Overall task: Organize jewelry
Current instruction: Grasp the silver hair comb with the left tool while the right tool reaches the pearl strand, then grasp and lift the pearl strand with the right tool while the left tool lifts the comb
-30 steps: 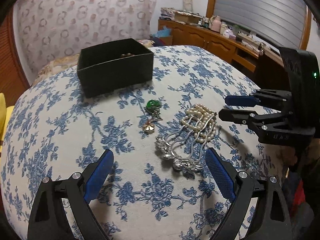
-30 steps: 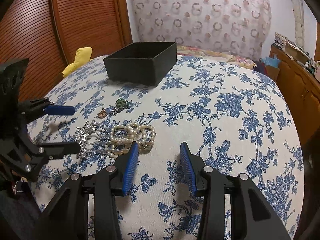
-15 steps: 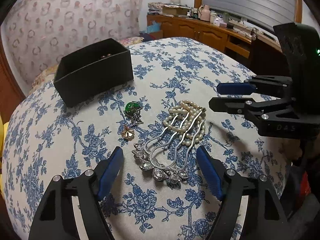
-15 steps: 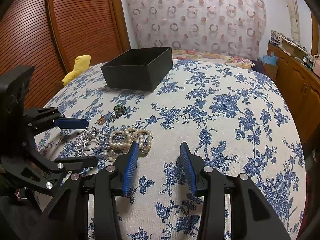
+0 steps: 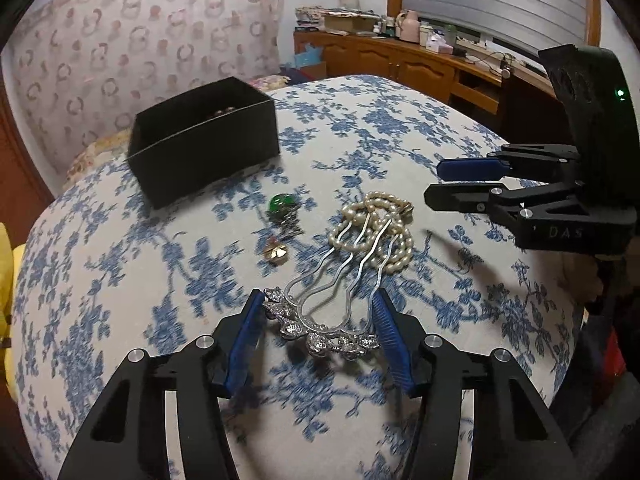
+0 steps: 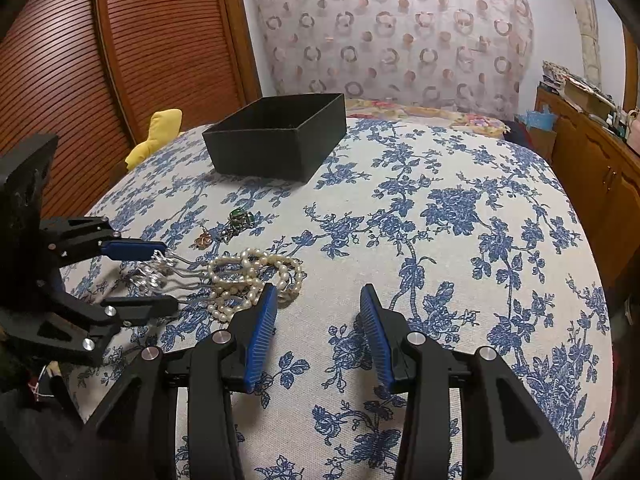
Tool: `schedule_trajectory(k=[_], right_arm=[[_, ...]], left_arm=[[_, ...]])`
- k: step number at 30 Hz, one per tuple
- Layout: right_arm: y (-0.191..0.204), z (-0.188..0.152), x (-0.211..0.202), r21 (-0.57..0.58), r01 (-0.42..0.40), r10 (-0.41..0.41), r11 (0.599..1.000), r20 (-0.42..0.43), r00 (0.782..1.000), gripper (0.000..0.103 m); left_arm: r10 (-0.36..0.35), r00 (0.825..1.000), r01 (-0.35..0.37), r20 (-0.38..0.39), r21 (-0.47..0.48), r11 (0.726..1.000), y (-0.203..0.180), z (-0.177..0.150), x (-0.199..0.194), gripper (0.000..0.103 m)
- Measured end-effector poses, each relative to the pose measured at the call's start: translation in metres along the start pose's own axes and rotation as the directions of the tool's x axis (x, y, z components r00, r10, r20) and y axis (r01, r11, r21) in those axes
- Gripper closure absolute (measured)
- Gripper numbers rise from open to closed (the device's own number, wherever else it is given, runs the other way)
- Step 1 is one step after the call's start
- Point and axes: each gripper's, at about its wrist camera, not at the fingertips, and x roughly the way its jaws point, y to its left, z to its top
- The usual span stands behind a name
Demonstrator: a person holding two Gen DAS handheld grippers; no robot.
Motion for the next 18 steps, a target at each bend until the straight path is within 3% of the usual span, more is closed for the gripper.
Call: schedule_trajectory(k=[18], right_arm=[[0.02, 0.006, 0.008, -0.092, 0.007, -0.011, 0.996, -0.041, 0.999, 0.057]], left_arm=[[0.04, 0.999, -0.038, 0.026, -0.097, 0.995, 0.038, -0.029, -0.024, 0.05]])
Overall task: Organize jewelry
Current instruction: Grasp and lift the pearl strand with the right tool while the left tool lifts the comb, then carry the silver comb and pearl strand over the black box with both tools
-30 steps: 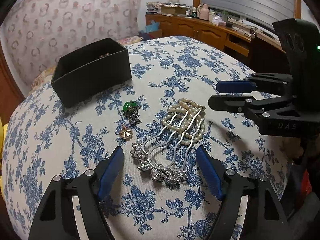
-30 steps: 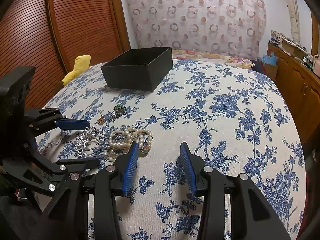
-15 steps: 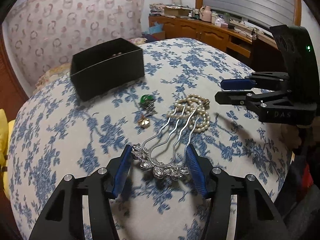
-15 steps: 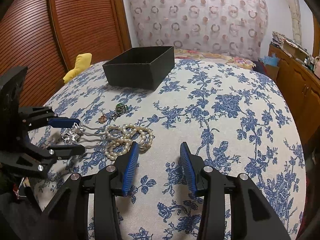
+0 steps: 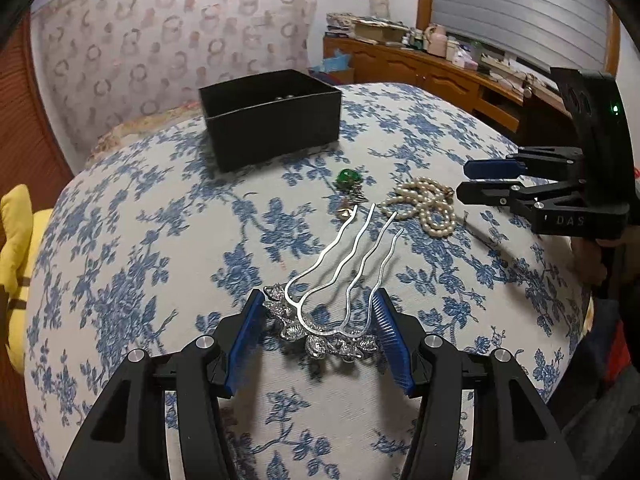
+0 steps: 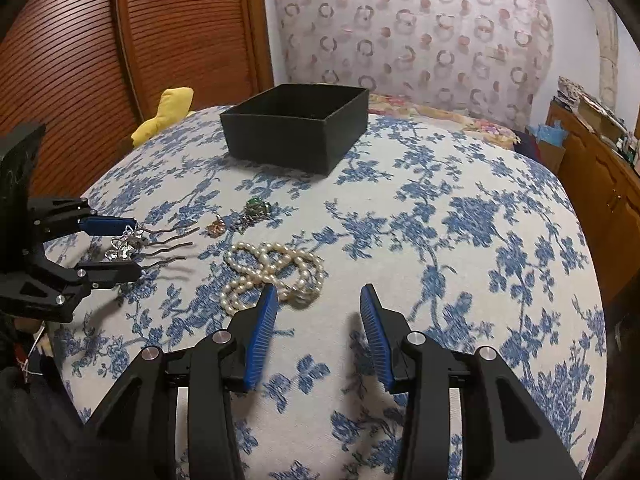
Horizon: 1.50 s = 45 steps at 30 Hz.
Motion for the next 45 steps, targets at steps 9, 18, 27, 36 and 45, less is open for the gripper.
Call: schedule_trajectory(k=[9, 18, 27, 36, 45], right_arm=[[0.031, 0.013, 0.02, -0.135, -0.022, 0.014, 0.991, -0.064, 0.998, 0.058], [0.025, 0.018, 0.027, -0.089, -0.134, 0.125, 0.987, -0.095, 0.988, 0.08], [0.02, 0.015, 0.023, -0.061, -0.133, 0.128, 0.989, -0.077, 0.989, 0.098], [0.023, 0.034, -0.013, -0.071, -0.116, 0.12, 0.991, 0.051, 0.991, 0.098], [0.023, 0.07, -0.054, -0.099, -0.083, 0.099, 0.992, 0.169, 0.981, 0.098]], left_arm=[[0.012, 1.0, -0.012, 0.017, -0.024, 1.0, 0.008, 0.0, -0.006, 0.05], [0.013, 0.999, -0.011, 0.034, -0.043, 0.999, 0.012, 0.002, -0.008, 0.05], [0.017, 0.999, -0.014, 0.051, -0.055, 0.998, 0.015, 0.006, -0.012, 0.05], [0.038, 0.995, -0.031, 0.096, -0.076, 0.997, 0.021, 0.019, -0.02, 0.05], [0.043, 0.989, -0.031, 0.139, -0.089, 0.996, 0.024, 0.037, -0.023, 0.05]])
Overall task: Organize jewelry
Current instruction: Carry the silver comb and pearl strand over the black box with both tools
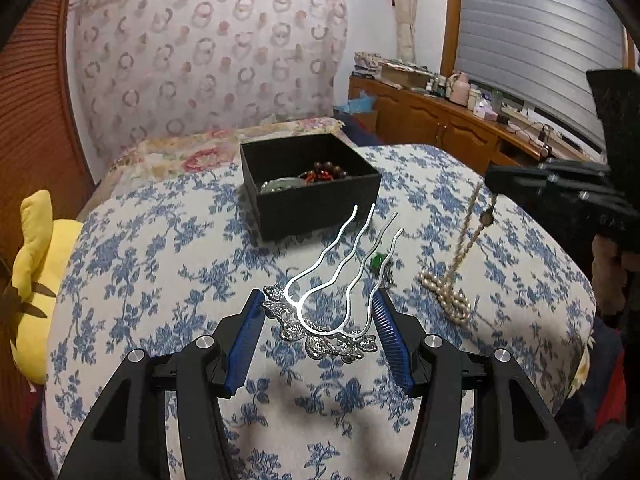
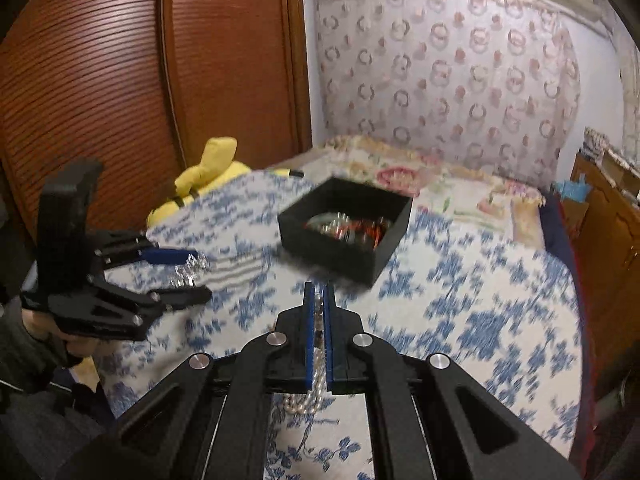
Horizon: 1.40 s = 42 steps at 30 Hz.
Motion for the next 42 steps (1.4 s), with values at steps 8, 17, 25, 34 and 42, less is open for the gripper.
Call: schedule_trajectory(k=[8, 17, 25, 34, 42], right_arm=[[-0.002, 0.031, -0.026, -0.026, 0.033, -0.031, 0.999, 0.084, 0.996, 0.098], [-0.009, 0.071, -0.039, -0.034, 0.068, -0.062, 0.997, 0.155, 0.986, 0.098], [-0.014, 0.117, -0.039, -0.066, 0.094, -0.078, 0.993, 0.21, 0.974, 0.098], [-0.023, 0.167, -0.029, -0.102, 0.092, -0.061, 0.99, 0.27, 0.961, 0.098], [-0.034, 0.169, 0.01, -0.105, 0.039, -0.013, 0.994, 0.242, 0.97, 0.098]], left_arm=[[0.014, 0.999, -0.014, 0.029, -0.003, 1.0, -0.001, 0.015, -0.002, 0.05], [0.016, 0.998, -0.016, 0.064, 0.001, 1.0, -0.001, 0.035, -0.005, 0.05], [0.019, 0.997, -0.019, 0.073, 0.001, 1.0, 0.006, 0.054, 0.005, 0.05], [0.025, 0.997, -0.024, 0.069, -0.019, 1.0, 0.023, 0.076, 0.023, 0.05], [0.038, 0.998, -0.036, 0.057, -0.031, 0.999, 0.039, 0.092, 0.043, 0.05]])
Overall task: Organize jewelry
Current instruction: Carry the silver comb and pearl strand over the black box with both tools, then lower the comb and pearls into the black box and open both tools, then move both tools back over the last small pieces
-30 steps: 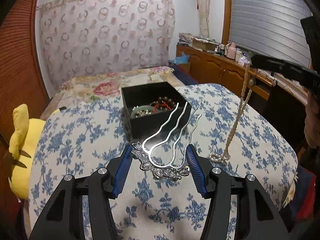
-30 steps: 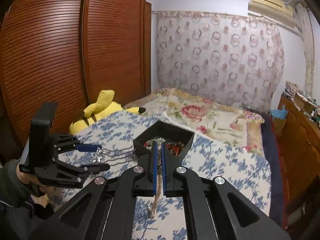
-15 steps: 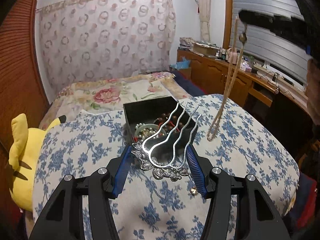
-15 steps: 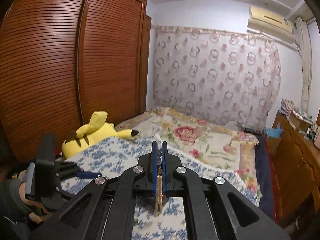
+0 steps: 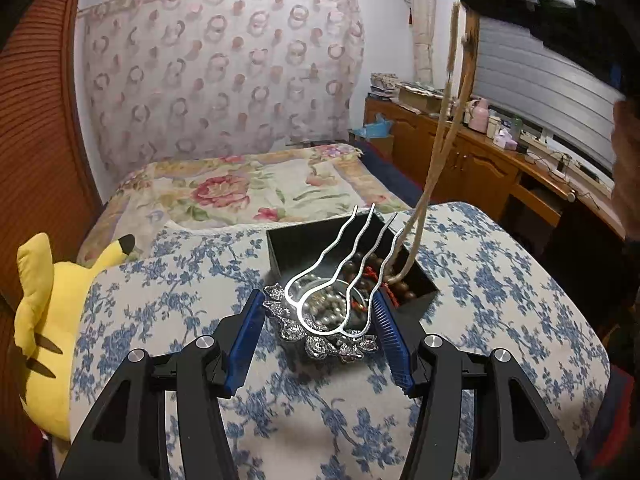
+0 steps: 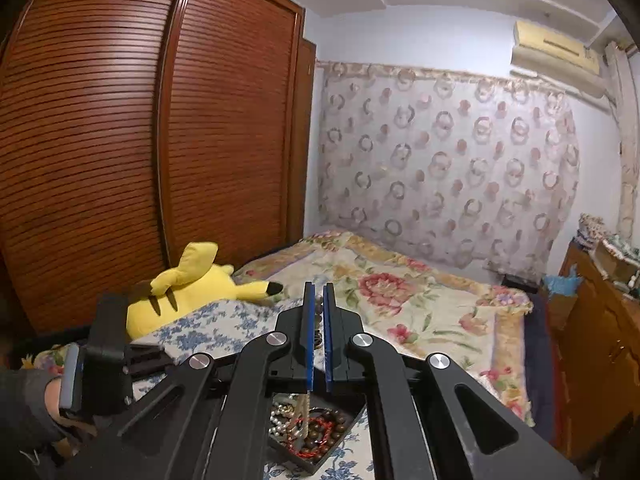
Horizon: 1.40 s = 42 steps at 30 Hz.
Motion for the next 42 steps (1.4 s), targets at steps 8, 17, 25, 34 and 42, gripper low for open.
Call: schedule_trajectory(k=[8, 17, 25, 34, 42], right_arm=[[-0.009, -0.054, 0.05, 0.077, -0.068, 0.077, 0.995, -0.117, 0.99, 0.098], [-0.019, -0.093, 0.086, 0.13, -0.091, 0.118, 0.987, -0.222, 0.968, 0.098], [-0.023, -0.104, 0.097, 0.149, -0.098, 0.135, 0.984, -0.261, 0.956, 0.096], [-0.035, -0.112, 0.091, 0.167, -0.052, 0.096, 0.985, -0.27, 0.958, 0.062], [-0.034, -0.124, 0.078, 0.163, -0.03, 0.077, 0.986, -0.288, 0.954, 0.062]], left_arm=[[0.003, 1.0, -0.003, -0.022, -0.01, 1.0, 0.01, 0.014, 0.027, 0.05], [0.009, 0.999, -0.01, -0.05, -0.007, 1.0, 0.013, 0.029, 0.059, 0.05], [0.006, 0.998, -0.006, -0.069, 0.002, 1.0, 0.012, 0.038, 0.078, 0.05], [0.012, 0.996, -0.011, -0.089, 0.015, 1.0, 0.01, 0.039, 0.09, 0.05], [0.016, 0.998, -0.015, -0.067, 0.008, 1.0, 0.009, 0.035, 0.077, 0.042]])
